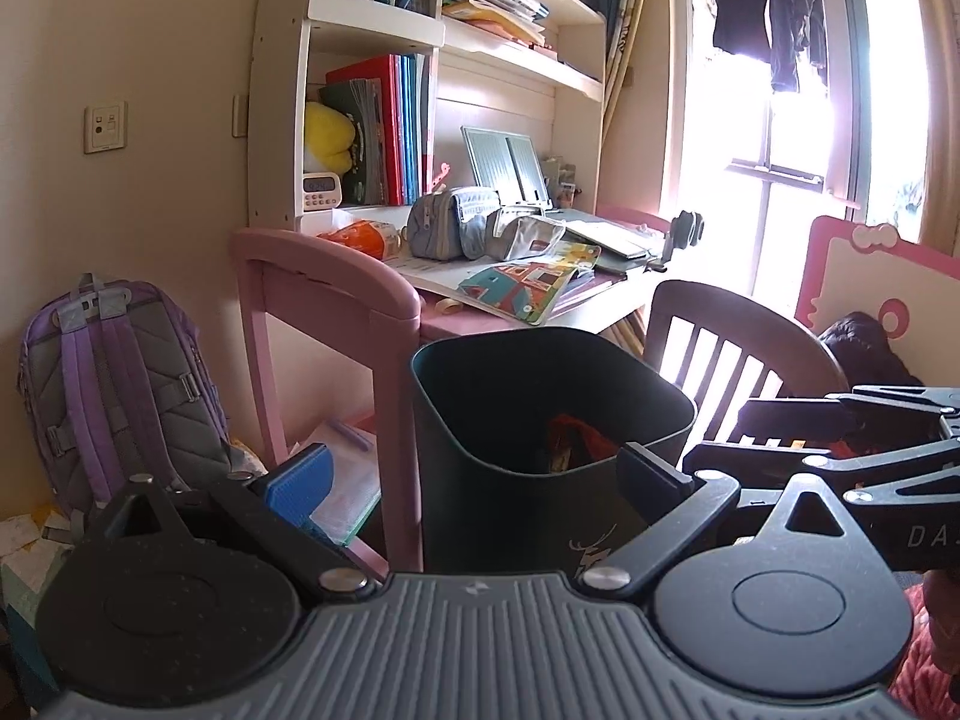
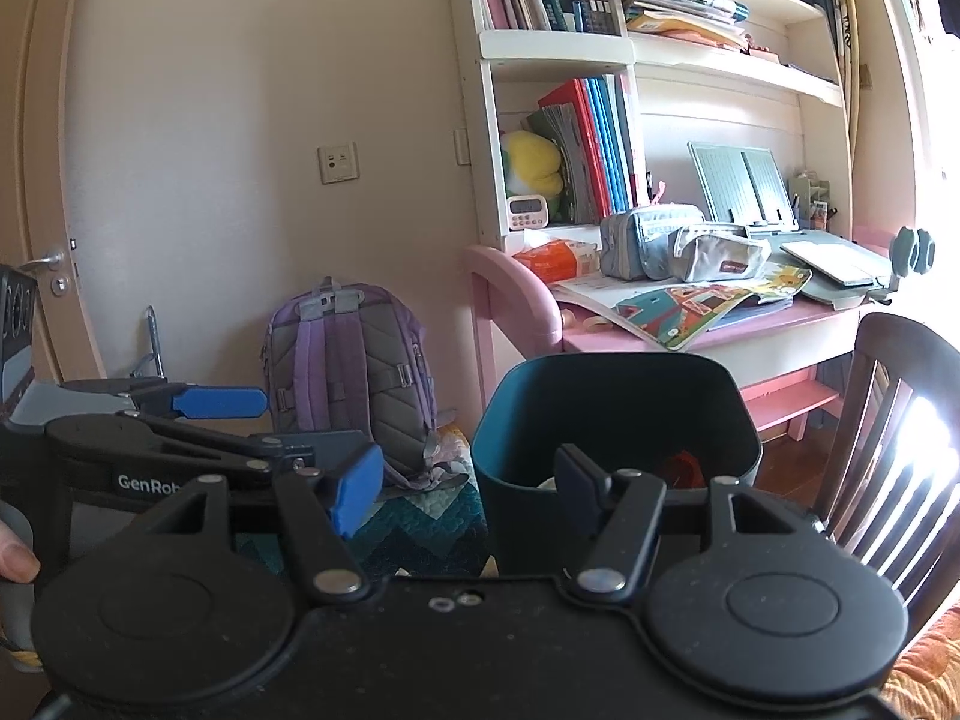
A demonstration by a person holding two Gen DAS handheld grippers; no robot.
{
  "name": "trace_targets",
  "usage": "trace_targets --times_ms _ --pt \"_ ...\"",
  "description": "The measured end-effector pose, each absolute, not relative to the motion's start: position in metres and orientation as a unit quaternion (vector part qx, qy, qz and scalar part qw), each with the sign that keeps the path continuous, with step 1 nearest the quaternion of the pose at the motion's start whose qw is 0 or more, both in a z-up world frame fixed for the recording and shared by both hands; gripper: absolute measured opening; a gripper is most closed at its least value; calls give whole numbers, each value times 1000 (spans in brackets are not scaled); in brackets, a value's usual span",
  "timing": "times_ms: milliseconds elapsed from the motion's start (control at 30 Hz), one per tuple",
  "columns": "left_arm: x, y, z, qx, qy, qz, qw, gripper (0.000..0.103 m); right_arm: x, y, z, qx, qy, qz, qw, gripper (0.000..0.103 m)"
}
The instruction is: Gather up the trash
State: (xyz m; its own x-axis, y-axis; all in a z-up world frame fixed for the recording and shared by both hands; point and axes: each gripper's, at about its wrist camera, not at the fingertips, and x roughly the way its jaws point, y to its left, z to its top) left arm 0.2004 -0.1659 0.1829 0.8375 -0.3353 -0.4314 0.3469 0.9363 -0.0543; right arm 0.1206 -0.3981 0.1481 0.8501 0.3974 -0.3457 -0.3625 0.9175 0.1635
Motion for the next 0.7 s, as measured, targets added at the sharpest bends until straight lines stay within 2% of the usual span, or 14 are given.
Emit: trace_targets --times_ms 700 --pt "202 -166 176 8 230 -175 957 101 123 -396 144 48 198 195 959 64"
